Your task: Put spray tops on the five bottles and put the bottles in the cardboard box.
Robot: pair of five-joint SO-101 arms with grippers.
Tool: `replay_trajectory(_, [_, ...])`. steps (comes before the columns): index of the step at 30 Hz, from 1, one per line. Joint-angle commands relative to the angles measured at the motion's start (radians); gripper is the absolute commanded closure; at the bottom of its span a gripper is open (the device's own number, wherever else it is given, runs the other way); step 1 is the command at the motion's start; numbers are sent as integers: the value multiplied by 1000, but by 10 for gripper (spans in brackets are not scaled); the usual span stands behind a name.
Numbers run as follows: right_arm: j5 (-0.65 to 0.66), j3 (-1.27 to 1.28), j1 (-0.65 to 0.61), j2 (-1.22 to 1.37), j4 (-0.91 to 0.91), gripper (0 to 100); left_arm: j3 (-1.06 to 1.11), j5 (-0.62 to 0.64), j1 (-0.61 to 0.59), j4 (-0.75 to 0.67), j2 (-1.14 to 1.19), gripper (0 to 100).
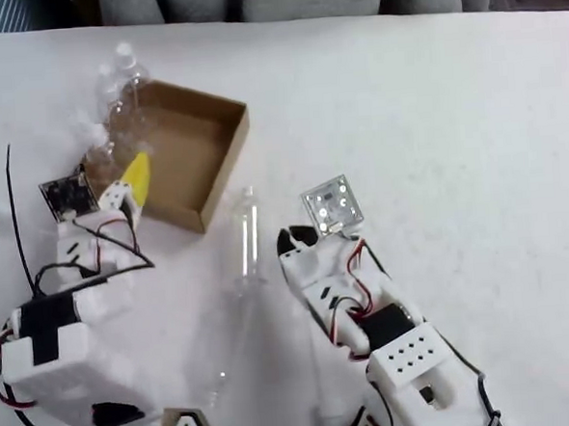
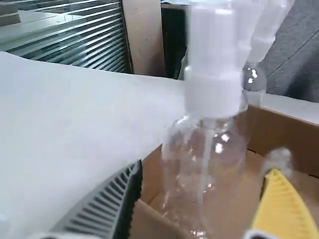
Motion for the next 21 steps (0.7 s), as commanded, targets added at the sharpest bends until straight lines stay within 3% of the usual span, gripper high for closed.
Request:
replay_trajectory(1, [0, -11, 8, -8, -21, 981, -32, 14, -16, 75, -61, 639])
replay_trajectory(21, [0, -11, 8, -5, -21, 981, 23, 5, -18, 83, -104, 639])
